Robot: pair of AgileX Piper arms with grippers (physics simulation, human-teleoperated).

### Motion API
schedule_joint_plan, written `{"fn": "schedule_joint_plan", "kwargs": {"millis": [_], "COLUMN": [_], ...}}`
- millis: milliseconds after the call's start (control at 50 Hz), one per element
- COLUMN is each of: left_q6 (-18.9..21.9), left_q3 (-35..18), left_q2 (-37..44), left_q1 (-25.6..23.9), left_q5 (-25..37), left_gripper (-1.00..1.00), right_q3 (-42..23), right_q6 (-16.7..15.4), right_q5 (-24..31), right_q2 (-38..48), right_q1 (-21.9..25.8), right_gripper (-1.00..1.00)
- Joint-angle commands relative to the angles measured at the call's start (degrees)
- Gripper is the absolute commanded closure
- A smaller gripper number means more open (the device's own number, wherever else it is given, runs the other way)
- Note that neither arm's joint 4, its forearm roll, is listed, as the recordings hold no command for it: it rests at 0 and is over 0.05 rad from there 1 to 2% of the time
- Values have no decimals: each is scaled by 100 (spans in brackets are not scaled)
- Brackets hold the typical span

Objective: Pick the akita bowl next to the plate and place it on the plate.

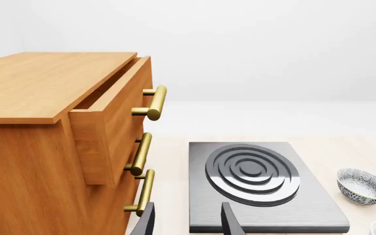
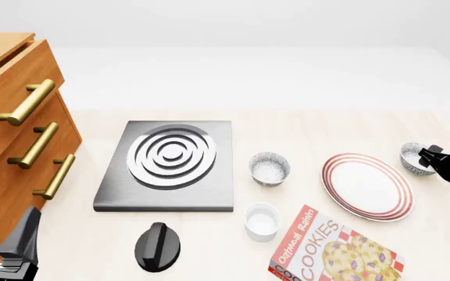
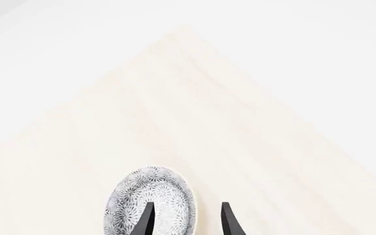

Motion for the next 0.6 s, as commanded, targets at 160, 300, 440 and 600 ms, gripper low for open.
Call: {"fn": "schedule_joint_plan", "kwargs": {"millis": [160,300,440,600], "left_q6": [0,0,0,0], "left_q3": [0,0,0,0], "left_q2": [0,0,0,0], "left_q1": [0,0,0,0], "left_q5": [0,0,0,0], "left_gripper": [-100,-100,-100,-100], "right_q3": [-55,-103,-126,-158], "right_q6": [57,124,168,200], "right_q5": [12,34,32,12], "right_q2": [124,206,278,406], "right_q1": [-20,-19,-15,-13], "right_gripper": [-100,-100,-100,-100]}}
